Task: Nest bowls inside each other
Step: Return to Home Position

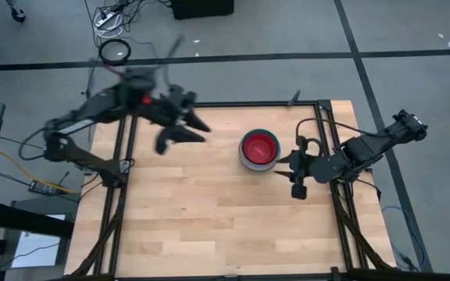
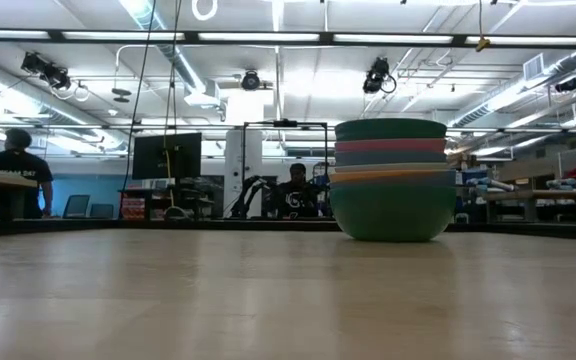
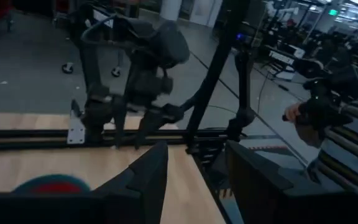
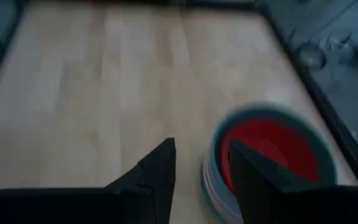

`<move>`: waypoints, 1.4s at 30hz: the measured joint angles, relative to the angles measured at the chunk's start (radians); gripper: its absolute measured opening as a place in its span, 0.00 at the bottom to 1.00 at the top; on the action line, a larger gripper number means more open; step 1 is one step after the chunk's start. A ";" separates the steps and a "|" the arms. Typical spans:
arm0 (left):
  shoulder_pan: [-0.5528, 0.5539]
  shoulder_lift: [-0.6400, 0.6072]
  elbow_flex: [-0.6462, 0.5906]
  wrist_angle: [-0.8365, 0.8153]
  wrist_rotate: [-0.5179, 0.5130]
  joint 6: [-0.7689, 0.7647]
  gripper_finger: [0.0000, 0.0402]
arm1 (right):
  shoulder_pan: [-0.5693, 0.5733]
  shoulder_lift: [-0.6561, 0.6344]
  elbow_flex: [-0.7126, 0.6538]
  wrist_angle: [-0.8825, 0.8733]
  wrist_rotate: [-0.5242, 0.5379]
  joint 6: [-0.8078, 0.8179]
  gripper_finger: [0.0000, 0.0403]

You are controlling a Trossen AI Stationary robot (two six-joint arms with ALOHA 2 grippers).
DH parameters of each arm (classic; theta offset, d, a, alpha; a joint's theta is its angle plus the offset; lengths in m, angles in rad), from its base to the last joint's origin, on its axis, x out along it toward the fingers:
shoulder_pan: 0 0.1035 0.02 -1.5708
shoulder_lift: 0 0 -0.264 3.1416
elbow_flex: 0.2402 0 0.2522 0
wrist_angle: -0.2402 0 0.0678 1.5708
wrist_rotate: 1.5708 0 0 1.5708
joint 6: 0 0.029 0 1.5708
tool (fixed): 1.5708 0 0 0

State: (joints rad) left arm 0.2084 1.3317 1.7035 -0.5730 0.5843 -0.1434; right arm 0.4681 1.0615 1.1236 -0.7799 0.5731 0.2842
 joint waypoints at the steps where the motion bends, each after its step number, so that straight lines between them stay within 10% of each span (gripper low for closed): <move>1: -0.001 -0.027 0.000 -0.031 0.000 -0.002 0.42 | -0.006 0.000 0.000 0.073 0.037 -0.005 0.33; 7: -0.058 -0.162 -0.021 -0.109 0.102 0.224 0.42 | -0.066 -0.002 -0.001 0.498 -0.077 -0.458 0.33; 18: -0.093 -0.490 -0.471 0.292 0.112 0.124 0.42 | -0.651 0.024 0.104 0.704 -1.169 -0.329 0.33; 31: -0.037 -0.949 -0.946 0.482 0.018 -0.020 0.42 | -1.014 -0.206 0.104 0.495 -1.418 -0.319 0.33; 42: -0.038 -1.176 -1.156 0.597 -0.045 -0.119 0.42 | -0.958 -0.453 -0.172 0.684 -1.415 -0.185 0.33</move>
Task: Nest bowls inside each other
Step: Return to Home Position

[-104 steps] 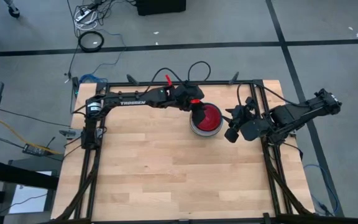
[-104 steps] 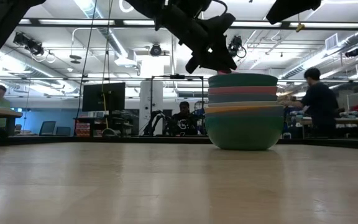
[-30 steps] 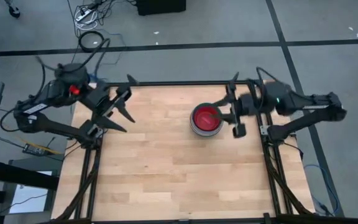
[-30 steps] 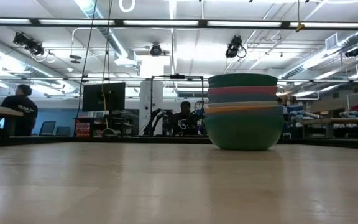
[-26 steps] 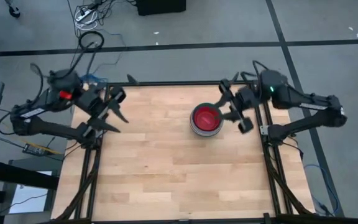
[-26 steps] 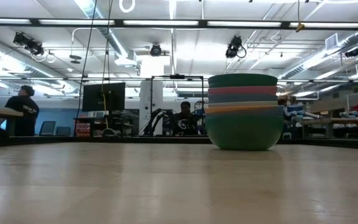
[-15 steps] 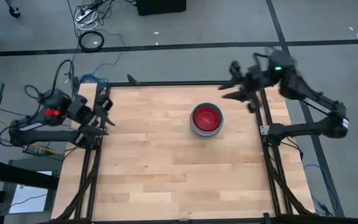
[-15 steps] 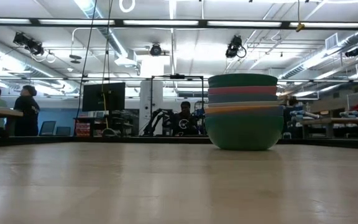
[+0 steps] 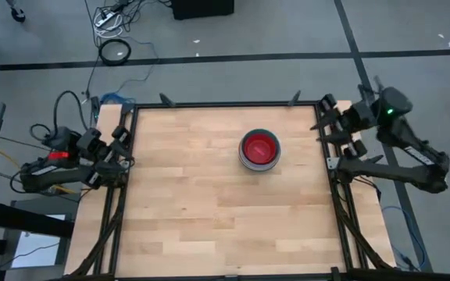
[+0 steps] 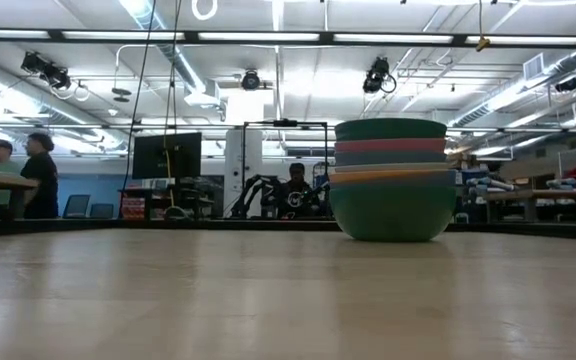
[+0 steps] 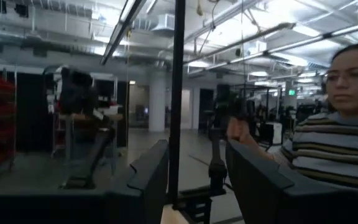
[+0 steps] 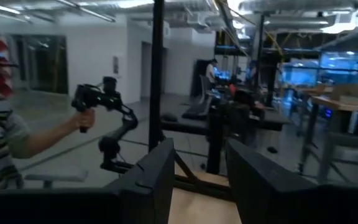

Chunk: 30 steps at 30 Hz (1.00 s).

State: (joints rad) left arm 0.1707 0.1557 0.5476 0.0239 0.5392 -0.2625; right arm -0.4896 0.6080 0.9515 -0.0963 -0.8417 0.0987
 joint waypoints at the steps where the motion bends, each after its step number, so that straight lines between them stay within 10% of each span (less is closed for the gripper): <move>1: 0.000 -0.012 -0.023 0.020 0.000 -0.002 0.42 | 0.005 -0.008 -0.040 0.051 0.000 0.015 0.33; 11: 0.000 -0.073 -0.095 0.027 0.001 -0.007 0.42 | -0.005 0.009 -0.329 0.515 -0.002 0.175 0.33; 30: 0.000 -0.073 -0.095 -0.131 -0.074 0.047 0.42 | -0.026 0.336 -0.359 0.743 -0.162 0.210 0.33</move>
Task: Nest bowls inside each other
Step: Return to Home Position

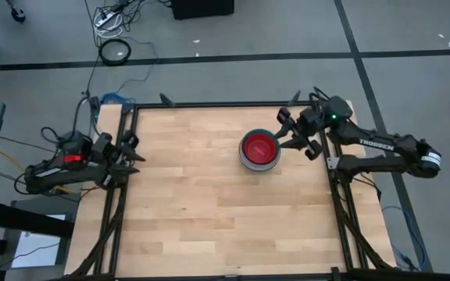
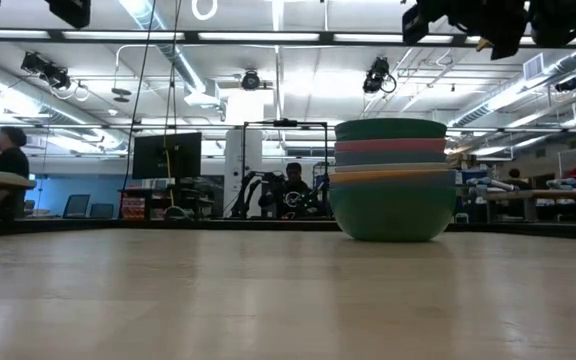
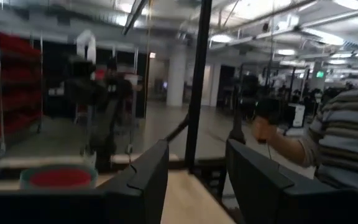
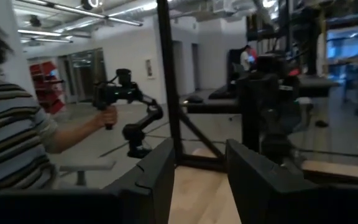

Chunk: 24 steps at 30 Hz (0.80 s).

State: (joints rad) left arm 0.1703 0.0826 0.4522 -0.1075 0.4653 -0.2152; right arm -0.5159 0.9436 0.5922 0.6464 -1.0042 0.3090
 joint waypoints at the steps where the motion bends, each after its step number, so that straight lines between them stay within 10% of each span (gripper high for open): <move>1: 0.000 0.000 0.000 -0.021 -0.003 0.001 0.42 | 0.000 0.005 0.000 0.000 -0.011 0.004 0.33; 24: 0.000 -0.081 -0.084 -0.060 -0.032 -0.025 0.42 | -0.078 -0.119 -0.142 -0.093 0.046 -0.082 0.33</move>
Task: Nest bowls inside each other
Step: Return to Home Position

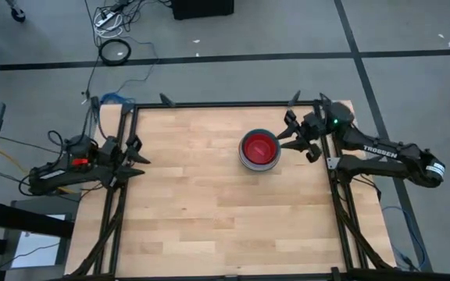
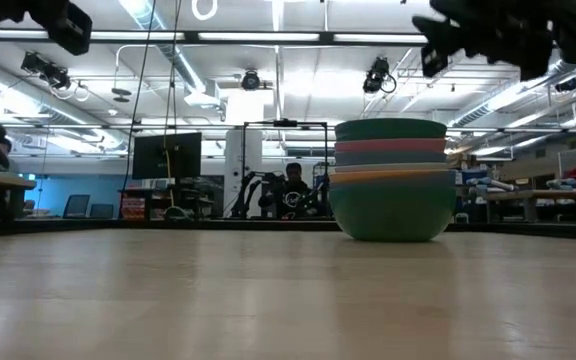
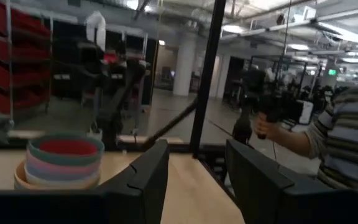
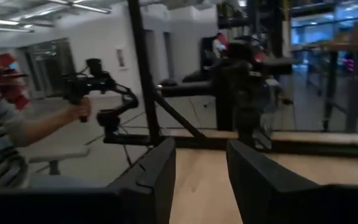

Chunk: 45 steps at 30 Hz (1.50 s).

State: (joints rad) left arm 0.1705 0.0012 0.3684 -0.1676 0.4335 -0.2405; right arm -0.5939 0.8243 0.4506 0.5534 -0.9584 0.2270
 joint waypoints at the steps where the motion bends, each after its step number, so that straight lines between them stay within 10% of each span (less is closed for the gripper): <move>1: 0.000 0.000 -0.011 0.002 0.005 0.000 0.42 | 0.007 -0.004 -0.031 0.017 0.020 0.001 0.33; 10: 0.000 0.000 -0.073 0.079 0.001 0.000 0.42 | 0.112 -0.067 -0.278 0.403 0.113 0.212 0.33; 22: 0.000 0.000 -0.073 0.066 -0.006 0.000 0.42 | 0.263 -0.138 -0.439 0.448 0.238 0.326 0.33; 34: 0.000 0.000 -0.065 0.081 -0.007 -0.034 0.42 | 0.303 -0.347 -0.201 0.426 0.162 0.461 0.33; 45: 0.000 0.000 0.171 0.279 0.017 -0.134 0.42 | 0.091 -0.578 0.139 -0.180 0.117 0.341 0.33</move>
State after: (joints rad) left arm 0.1707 0.0010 0.5392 0.1109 0.4505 -0.3741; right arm -0.5028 0.2461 0.5900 0.3738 -0.8417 0.5685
